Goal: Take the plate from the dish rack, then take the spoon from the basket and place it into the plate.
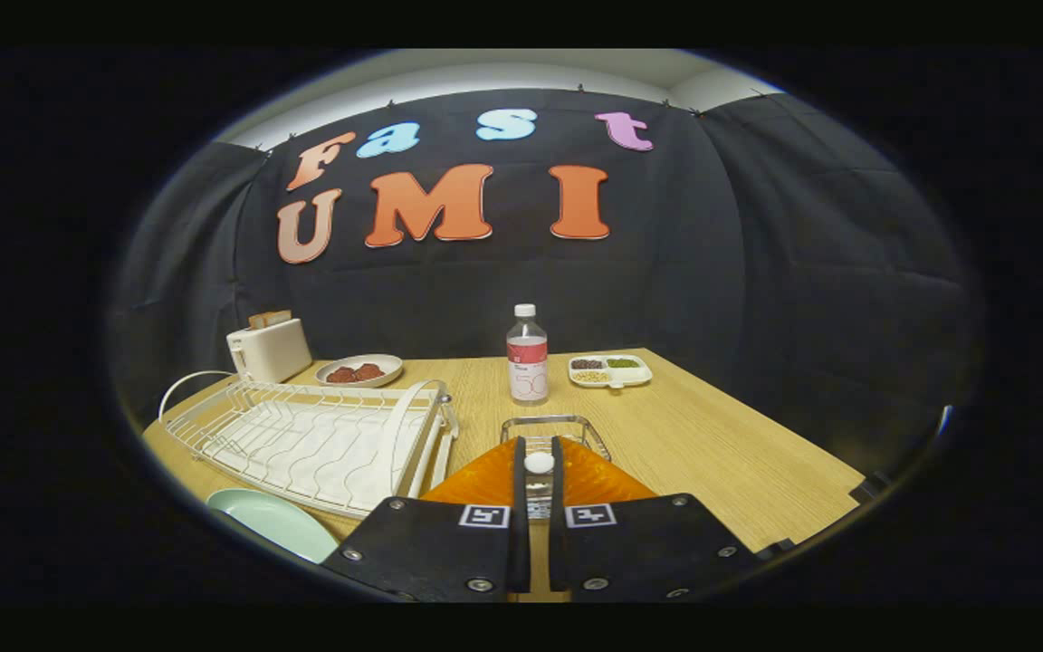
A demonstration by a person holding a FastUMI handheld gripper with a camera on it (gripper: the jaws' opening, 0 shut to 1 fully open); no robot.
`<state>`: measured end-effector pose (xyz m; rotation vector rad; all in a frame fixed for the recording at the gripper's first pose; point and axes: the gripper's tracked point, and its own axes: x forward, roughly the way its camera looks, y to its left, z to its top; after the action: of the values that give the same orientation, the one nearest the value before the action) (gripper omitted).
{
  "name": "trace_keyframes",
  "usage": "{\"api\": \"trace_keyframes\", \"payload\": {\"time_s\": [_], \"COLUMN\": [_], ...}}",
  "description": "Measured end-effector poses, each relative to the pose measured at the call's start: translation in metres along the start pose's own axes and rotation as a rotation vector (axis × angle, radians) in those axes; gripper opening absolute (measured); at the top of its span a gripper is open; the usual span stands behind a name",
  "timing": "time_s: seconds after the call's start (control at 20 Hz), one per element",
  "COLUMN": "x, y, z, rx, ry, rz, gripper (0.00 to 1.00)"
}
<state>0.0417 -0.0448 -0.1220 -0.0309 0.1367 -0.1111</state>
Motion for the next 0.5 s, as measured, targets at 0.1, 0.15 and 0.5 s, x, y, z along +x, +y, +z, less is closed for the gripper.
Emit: {"api": "trace_keyframes", "payload": {"time_s": [0.1,0.15,0.5], "x": [0.002,0.004,0.018], "y": [-0.001,-0.001,0.000], "z": [0.002,0.004,0.018], "rx": [0.010,0.018,-0.022], "ry": [0.002,0.000,-0.035], "rz": [0.000,0.001,0.011], "gripper": [0.08,0.08,0.08]}}
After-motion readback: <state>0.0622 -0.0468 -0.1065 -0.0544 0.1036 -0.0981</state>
